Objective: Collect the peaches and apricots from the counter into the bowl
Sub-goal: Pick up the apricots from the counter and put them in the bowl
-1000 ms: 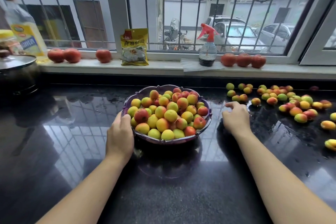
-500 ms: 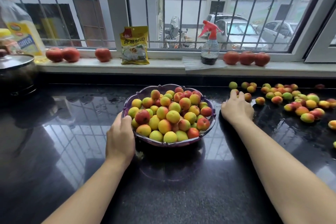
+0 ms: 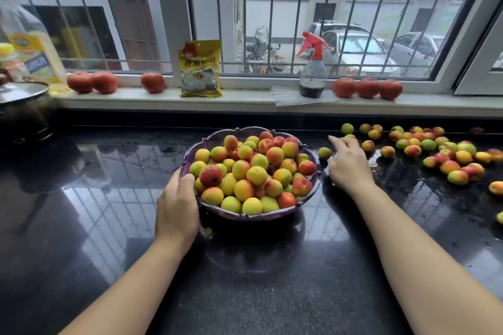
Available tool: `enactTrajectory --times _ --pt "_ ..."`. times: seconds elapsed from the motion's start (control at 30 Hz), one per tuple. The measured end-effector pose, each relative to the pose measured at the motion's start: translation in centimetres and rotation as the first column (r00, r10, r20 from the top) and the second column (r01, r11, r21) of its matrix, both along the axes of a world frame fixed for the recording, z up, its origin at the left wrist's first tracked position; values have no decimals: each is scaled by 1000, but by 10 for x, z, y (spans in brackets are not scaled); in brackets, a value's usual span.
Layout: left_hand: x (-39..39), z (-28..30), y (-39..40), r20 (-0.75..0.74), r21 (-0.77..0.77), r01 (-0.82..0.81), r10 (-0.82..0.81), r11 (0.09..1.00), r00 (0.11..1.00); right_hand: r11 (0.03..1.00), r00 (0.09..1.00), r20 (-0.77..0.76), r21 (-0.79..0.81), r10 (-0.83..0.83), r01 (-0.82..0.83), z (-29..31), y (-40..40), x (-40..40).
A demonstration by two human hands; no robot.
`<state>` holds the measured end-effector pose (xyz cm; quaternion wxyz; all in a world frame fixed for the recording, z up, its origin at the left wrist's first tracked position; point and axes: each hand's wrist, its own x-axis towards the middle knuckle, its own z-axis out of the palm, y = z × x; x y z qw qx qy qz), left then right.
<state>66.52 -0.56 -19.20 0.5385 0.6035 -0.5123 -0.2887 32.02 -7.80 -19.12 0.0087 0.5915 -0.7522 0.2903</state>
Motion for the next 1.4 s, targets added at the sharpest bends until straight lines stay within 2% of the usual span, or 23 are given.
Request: enactTrajectory --times 0.1,0.17,0.23,0.33,0.4,0.47,0.5,0.53,0.6,0.73,0.8,0.87,0.93,1.0,1.07,1.13,1.33,1.4 --pt "0 1 0 2 -8 7 -7 1000 1000 975 963 -210 180 170 -133 -1 -7 11" --pt "-1 2 0 11 -11 10 -10 1000 1000 968 954 -241 213 181 -130 -4 -9 11" --pt "-2 3 1 16 -15 8 -8 1000 1000 985 982 -131 116 139 -124 -3 -9 10" --pt "-2 3 1 18 -19 8 -7 1000 1000 995 987 131 -49 91 -85 18 -5 12" --pt "-1 2 1 18 -16 5 -4 1000 1000 977 900 381 -116 211 -180 48 2 17" --pt "-1 2 0 20 -13 1 0 1000 1000 895 723 548 -121 420 -429 80 17 26" --pt "-1 2 0 22 -13 -1 1 1000 1000 838 678 549 -81 490 -540 94 25 31" --pt "-1 2 0 23 -13 -2 3 1000 1000 784 669 511 -16 539 -620 104 33 39" --pt "-2 2 1 24 -13 -5 5 1000 1000 713 692 372 103 619 -694 115 45 57" --pt "-1 3 3 24 -9 3 -3 1000 1000 700 715 214 153 665 -697 112 49 83" --pt "-1 4 3 10 -4 4 -3 1000 1000 736 740 171 100 651 -670 114 48 78" --pt "-1 3 2 13 -2 2 -2 1000 1000 801 785 197 -4 587 -598 117 43 62" --pt "-1 2 1 25 -7 0 0 1000 1000 885 847 256 -110 465 -453 110 32 40" --pt "-2 1 0 35 -14 6 -5 1000 999 963 926 276 -158 256 -219 90 18 20" --pt "-3 0 0 44 -24 24 -23 999 999 994 967 254 -112 23 6 60 8 3" --pt "-3 -1 -1 51 -30 42 -40 999 998 992 973 198 -29 -118 126 31 4 -7" --pt "-2 -2 -1 36 -6 68 -68 998 997 976 976 40 17 -216 216 1 -2 -23" --pt "-2 -2 -1 26 0 63 -63 998 998 973 977 10 90 -214 212 1 -5 -26"
